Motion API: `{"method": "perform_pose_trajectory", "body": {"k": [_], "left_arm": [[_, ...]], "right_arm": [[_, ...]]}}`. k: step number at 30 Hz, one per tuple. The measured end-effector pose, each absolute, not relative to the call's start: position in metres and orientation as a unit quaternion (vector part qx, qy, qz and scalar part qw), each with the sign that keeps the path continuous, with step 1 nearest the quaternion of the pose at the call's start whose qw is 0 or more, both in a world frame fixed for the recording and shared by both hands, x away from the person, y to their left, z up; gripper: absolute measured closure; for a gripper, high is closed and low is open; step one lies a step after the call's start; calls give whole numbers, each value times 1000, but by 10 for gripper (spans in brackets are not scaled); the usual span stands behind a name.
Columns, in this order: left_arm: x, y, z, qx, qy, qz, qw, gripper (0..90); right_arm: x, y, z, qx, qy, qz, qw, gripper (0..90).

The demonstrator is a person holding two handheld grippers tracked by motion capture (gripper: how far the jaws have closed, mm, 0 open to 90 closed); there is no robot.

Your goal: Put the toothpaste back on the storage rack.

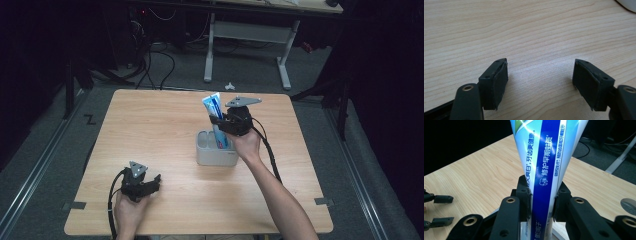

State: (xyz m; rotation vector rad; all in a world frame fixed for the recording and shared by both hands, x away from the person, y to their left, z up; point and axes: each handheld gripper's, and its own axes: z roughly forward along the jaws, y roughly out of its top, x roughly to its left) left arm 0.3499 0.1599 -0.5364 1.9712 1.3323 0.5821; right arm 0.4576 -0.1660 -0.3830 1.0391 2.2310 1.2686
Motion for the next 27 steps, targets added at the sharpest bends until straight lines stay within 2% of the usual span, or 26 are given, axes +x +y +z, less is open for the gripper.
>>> {"method": "perform_pose_trajectory", "body": {"k": [27], "left_arm": [[350, 160, -536, 757, 512, 224, 339, 290]], "right_arm": [[454, -170, -398, 369, 804, 429, 182, 719]]}}
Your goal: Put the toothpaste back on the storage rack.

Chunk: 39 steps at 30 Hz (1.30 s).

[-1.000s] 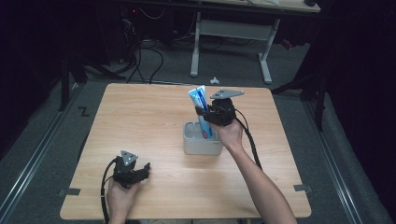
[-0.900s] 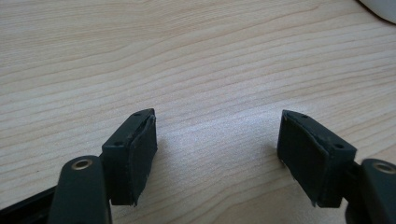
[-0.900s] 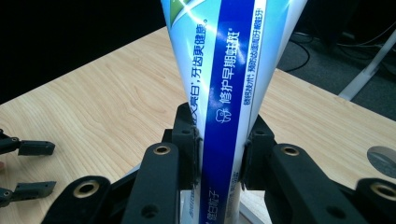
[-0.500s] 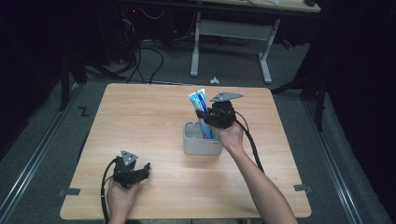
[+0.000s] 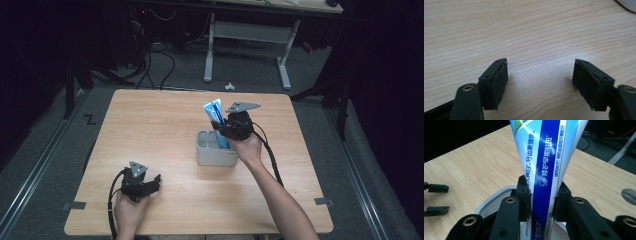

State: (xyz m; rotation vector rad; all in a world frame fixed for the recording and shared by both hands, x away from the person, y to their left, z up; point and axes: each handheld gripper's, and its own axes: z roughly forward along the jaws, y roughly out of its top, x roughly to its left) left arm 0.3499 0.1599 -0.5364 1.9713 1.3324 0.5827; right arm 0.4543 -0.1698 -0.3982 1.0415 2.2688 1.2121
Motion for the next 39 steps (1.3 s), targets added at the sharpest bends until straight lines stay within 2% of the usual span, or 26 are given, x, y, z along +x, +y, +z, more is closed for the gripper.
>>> {"method": "perform_pose_trajectory", "body": {"k": [39], "left_arm": [[350, 160, -536, 757, 512, 224, 339, 290]], "right_arm": [[445, -173, -407, 358, 809, 426, 189, 714]]}}
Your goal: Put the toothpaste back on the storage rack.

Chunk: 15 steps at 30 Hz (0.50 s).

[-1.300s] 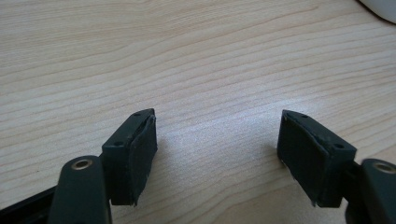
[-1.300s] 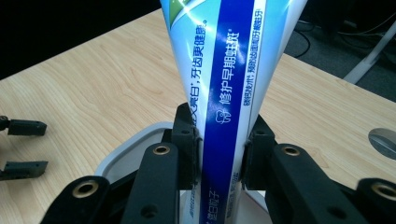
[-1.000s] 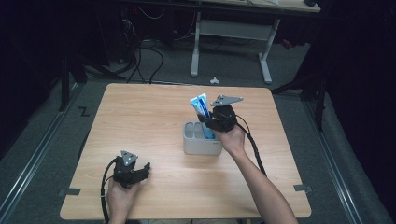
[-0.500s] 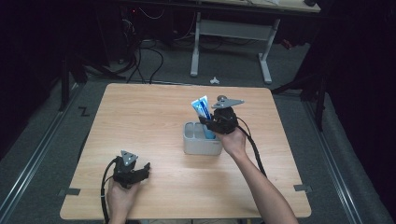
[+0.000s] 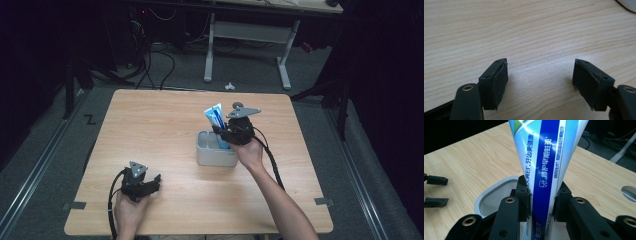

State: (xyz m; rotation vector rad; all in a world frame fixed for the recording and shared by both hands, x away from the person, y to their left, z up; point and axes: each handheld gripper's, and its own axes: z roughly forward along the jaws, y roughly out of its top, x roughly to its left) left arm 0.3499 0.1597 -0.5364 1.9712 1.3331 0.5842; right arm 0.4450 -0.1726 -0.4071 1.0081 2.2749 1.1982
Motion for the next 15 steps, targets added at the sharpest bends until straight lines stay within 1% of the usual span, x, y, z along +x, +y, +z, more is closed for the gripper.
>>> {"method": "perform_pose_trajectory", "body": {"k": [8, 15], "left_arm": [[350, 160, -536, 756, 512, 224, 339, 290], [350, 160, -536, 756, 512, 224, 339, 290]], "right_arm": [[444, -170, -407, 347, 814, 423, 195, 714], [445, -172, -407, 350, 812, 426, 191, 712]]}}
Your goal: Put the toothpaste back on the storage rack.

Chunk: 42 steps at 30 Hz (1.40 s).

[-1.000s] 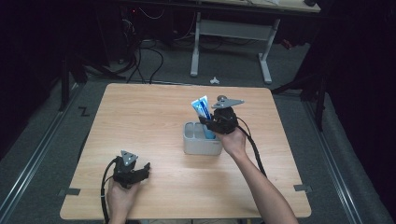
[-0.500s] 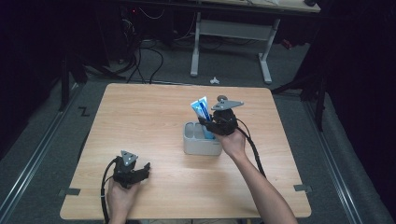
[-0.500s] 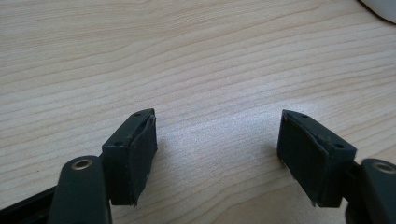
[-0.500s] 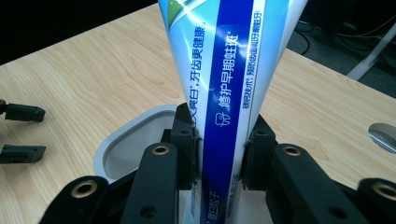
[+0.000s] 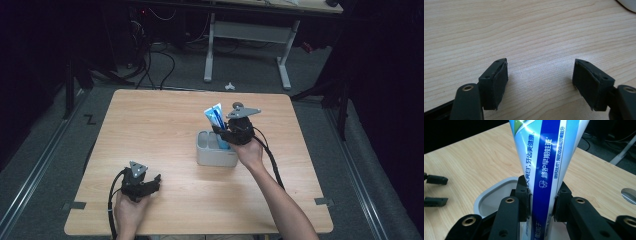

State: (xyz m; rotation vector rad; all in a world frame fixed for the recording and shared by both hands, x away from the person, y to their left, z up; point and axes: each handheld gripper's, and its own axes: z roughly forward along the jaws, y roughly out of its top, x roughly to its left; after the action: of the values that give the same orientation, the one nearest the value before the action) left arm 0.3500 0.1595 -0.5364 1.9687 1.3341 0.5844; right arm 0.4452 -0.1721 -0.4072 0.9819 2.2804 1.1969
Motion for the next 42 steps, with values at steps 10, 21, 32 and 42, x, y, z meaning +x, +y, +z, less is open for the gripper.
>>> {"method": "perform_pose_trajectory", "body": {"k": [10, 21, 32, 42], "left_arm": [[350, 160, -536, 756, 512, 224, 339, 290], [350, 159, -537, 756, 513, 225, 340, 290], [350, 159, -537, 756, 513, 225, 340, 291], [350, 159, -537, 755, 513, 225, 340, 290]], "right_arm": [[444, -165, -413, 343, 829, 401, 187, 705], [443, -160, -423, 336, 840, 384, 186, 705], [442, -166, -430, 349, 834, 390, 174, 700], [442, -169, -433, 368, 820, 408, 158, 608]]}}
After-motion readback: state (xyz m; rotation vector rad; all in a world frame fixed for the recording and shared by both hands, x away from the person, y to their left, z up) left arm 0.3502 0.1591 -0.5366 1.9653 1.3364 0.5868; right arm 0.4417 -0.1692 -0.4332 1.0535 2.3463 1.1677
